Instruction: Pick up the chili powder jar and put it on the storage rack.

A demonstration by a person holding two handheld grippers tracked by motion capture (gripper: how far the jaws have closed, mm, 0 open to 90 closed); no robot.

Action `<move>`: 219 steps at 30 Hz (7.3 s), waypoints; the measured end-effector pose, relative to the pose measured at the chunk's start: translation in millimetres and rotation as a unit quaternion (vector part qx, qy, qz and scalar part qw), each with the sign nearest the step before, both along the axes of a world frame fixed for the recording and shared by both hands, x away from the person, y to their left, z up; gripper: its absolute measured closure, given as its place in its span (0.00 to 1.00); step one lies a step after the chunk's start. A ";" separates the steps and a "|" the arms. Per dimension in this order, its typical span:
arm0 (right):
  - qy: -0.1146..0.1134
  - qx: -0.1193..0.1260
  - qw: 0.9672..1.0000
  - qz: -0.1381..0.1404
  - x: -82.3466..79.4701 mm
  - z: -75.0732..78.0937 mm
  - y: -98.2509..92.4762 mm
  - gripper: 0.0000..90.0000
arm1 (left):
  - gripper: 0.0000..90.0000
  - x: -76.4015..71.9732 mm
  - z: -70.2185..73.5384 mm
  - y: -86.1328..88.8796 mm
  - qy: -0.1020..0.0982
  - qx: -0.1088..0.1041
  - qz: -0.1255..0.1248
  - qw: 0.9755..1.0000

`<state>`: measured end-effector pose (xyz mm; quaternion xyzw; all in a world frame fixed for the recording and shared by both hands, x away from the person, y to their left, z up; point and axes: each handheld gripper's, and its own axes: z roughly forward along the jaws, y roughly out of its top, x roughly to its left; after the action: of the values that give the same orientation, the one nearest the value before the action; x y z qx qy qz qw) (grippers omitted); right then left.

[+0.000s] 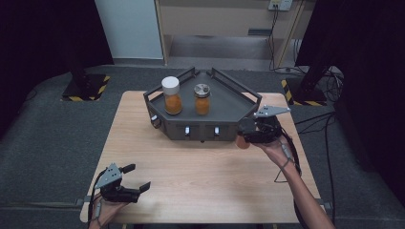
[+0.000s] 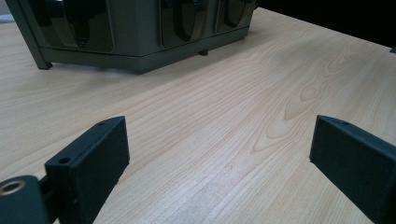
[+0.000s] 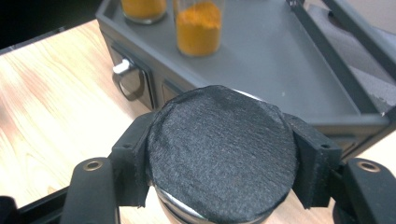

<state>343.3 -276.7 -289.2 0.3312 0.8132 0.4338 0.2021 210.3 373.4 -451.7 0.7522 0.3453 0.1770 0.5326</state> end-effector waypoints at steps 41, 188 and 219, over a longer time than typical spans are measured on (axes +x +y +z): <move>0.008 -0.028 0.999 -0.027 76.3 68.9 47.8 0.38 | 0.04 0.3 -0.3 0.5 0.001 -0.001 0.002 1.000; -0.060 0.043 0.997 0.012 -51.2 -7.0 -19.3 0.10 | 0.04 0.0 -1.9 2.6 0.005 -0.007 0.010 1.000; -0.042 0.049 0.997 -0.036 -114.3 -81.7 -57.8 0.10 | 0.04 -1.8 -2.0 3.1 0.003 -0.008 0.013 1.000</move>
<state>228.9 -334.6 -370.9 0.3510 0.7694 0.4794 0.2346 208.5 376.5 -453.8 0.7438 0.3578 0.1789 0.5355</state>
